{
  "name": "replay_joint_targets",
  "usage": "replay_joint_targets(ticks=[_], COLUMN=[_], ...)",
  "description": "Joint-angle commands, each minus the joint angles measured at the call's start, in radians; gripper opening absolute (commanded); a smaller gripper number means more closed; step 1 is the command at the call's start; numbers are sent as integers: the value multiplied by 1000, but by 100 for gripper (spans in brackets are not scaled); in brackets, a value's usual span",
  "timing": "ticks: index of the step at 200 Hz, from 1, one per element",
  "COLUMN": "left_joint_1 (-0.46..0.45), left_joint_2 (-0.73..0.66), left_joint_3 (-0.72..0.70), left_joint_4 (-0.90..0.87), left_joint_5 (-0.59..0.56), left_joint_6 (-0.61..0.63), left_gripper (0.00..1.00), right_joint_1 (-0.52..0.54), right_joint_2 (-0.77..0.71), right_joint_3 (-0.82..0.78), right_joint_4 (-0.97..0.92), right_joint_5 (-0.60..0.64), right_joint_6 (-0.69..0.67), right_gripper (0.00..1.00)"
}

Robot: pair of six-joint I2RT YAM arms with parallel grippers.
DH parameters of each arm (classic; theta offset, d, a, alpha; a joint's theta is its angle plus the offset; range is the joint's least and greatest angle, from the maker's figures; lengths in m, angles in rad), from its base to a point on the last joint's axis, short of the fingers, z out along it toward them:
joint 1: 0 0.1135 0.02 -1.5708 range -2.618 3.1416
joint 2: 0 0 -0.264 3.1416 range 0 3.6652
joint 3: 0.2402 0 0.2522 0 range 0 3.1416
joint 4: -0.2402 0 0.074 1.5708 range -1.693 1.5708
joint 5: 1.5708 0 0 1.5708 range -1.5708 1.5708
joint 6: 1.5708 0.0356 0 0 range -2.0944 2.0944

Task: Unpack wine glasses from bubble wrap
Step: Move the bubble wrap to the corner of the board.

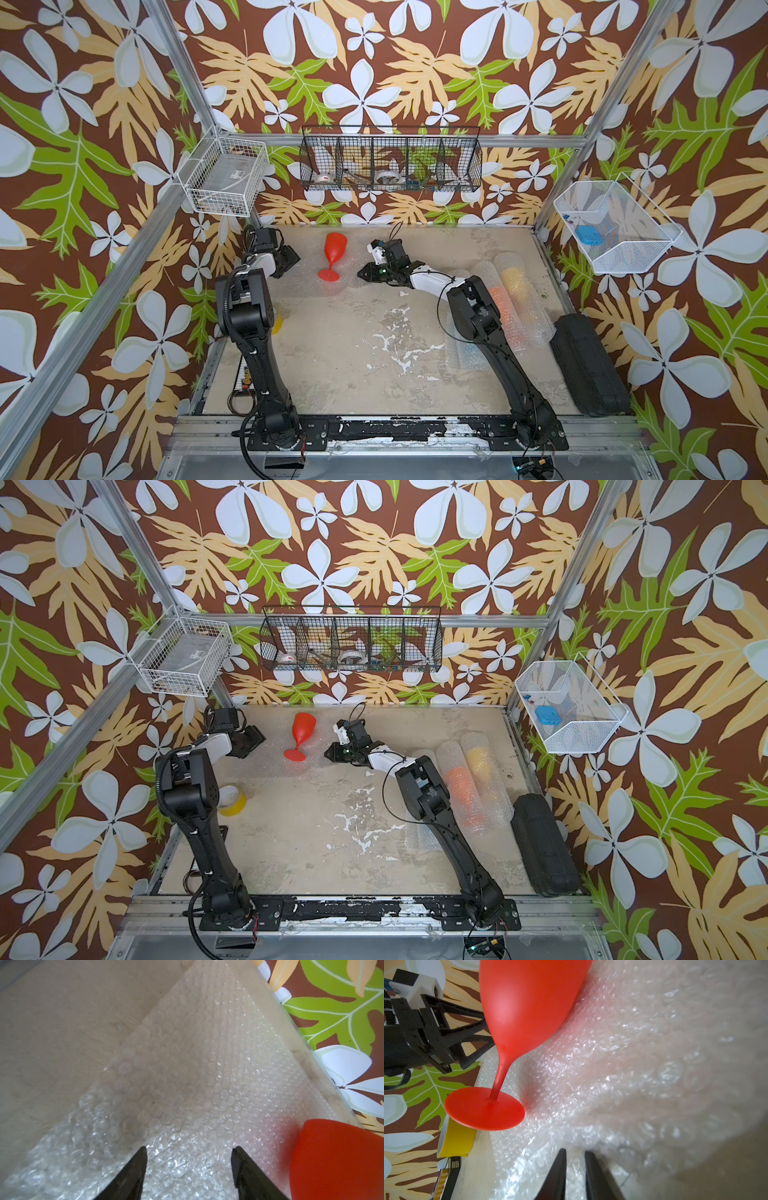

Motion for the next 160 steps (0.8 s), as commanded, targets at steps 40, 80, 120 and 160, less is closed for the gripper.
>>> replay_joint_targets(ticks=[40,80,120,160], left_joint_1=[-12,-34,-47,-69], left_joint_2=[-78,-143,-181,-205], left_joint_3=[-38,-86,-111,-127], left_joint_4=[32,41,37,45], left_joint_5=[7,16,23,31], left_joint_6=[-6,-11,-2,15], left_gripper=[65,65,65,65], right_joint_1=[5,44,52,30], right_joint_2=[141,189,195,162], right_joint_3=[222,278,294,265], right_joint_4=[-137,-100,-104,-105], right_joint_5=[12,14,34,55], right_joint_6=[56,101,96,78], right_gripper=[21,21,21,21])
